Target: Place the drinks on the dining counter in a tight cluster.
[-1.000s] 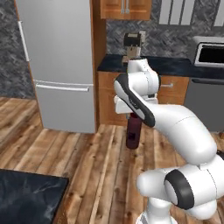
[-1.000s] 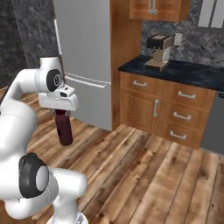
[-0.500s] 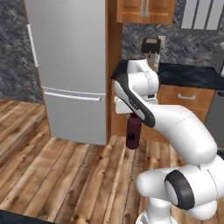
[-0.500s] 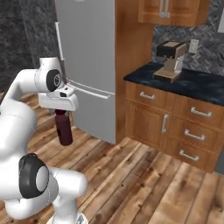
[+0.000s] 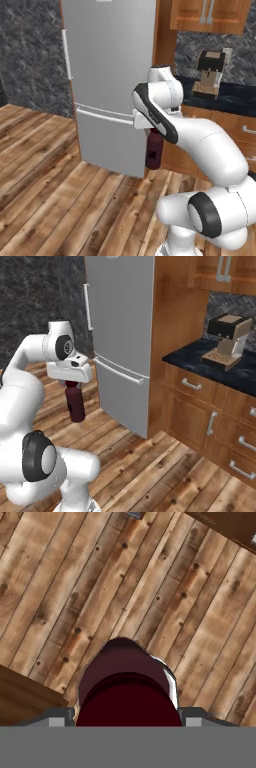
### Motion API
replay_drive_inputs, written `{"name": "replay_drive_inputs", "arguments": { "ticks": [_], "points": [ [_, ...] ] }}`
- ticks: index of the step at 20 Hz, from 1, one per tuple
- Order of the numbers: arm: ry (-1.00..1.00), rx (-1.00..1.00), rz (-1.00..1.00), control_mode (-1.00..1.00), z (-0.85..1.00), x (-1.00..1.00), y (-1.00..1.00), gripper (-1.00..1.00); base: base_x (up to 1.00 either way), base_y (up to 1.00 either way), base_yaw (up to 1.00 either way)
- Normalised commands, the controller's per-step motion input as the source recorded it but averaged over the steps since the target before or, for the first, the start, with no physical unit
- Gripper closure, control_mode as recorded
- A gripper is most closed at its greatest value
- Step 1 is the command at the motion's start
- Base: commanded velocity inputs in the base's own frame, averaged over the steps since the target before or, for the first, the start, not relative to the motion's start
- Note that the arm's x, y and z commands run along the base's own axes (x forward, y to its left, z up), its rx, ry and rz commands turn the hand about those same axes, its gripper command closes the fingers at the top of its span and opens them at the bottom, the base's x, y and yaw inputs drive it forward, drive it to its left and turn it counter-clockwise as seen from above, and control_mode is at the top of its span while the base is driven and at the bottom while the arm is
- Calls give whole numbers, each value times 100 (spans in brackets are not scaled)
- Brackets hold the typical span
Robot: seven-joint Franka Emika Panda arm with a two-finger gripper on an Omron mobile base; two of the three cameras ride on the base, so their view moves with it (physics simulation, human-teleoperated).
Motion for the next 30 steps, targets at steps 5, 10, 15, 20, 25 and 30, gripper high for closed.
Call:
{"name": "replay_drive_inputs", "arguments": {
  "ticks": [5, 10, 15, 20, 25, 30],
  "points": [
    [0, 0, 0, 100, 0, 0, 0, 100, 75, 0, 40],
    [0, 0, 0, 100, 0, 0, 0, 100, 79, 0, 36],
    [0, 0, 0, 100, 0, 0, 0, 100, 77, 0, 39],
    [0, 0, 0, 100, 0, 0, 0, 100, 75, 0, 41],
    [0, 0, 0, 100, 0, 0, 0, 100, 76, 1, 40],
    [0, 0, 0, 100, 0, 0, 0, 100, 84, 7, 31]
  ]
}}
